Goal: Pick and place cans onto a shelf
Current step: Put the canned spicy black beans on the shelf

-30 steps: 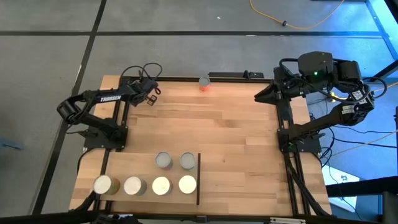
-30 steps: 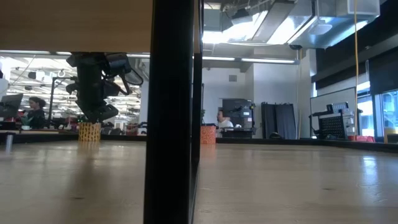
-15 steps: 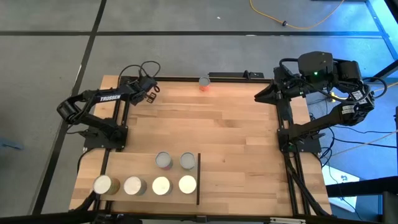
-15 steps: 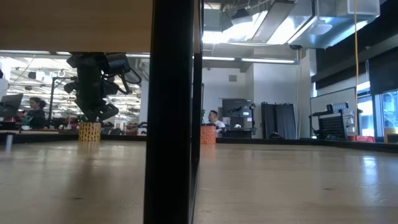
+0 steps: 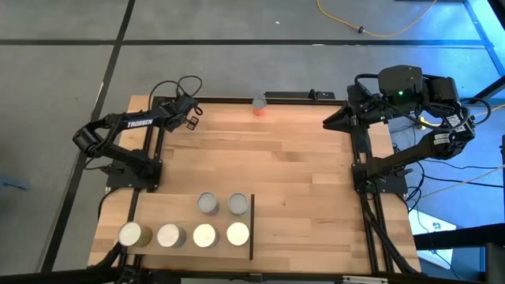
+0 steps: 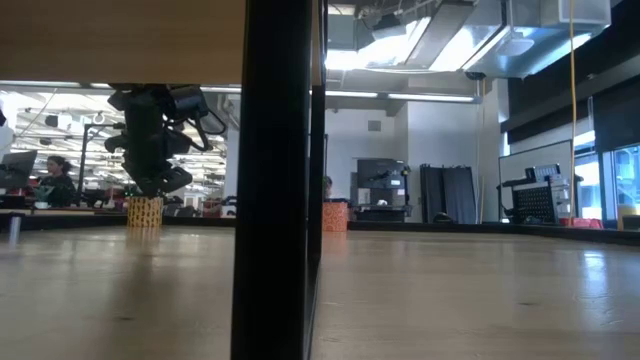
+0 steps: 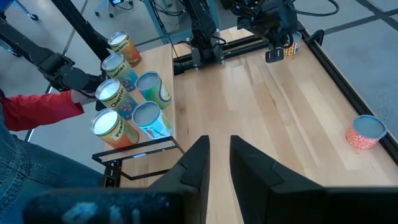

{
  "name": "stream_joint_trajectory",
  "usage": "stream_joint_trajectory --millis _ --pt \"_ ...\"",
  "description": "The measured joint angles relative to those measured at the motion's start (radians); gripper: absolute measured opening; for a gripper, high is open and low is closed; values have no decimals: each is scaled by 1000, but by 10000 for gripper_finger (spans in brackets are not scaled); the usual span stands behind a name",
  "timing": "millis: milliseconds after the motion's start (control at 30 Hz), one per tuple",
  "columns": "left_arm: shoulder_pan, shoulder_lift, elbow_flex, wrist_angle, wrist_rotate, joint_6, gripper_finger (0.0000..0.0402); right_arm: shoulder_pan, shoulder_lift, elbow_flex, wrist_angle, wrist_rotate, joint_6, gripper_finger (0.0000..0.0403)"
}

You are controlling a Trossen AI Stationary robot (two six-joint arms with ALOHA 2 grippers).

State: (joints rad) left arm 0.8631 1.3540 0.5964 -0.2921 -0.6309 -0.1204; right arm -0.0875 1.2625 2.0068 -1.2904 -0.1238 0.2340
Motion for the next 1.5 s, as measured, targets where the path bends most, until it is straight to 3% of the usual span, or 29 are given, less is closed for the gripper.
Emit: stream_joint_trajectory --millis 533,900,1167,1500 --pt "1 4 0 13 -4 -14 46 0 0 0 2 0 0 65" --pt "-2 93 2 32 -56 -25 46 0 0 0 16 0 0 65" --pt "-2 91 -1 15 39 -27 8 0 0 0 16 0 1 65" --pt "-27 37 71 -88 82 -27 2 0 0 0 16 0 1 65"
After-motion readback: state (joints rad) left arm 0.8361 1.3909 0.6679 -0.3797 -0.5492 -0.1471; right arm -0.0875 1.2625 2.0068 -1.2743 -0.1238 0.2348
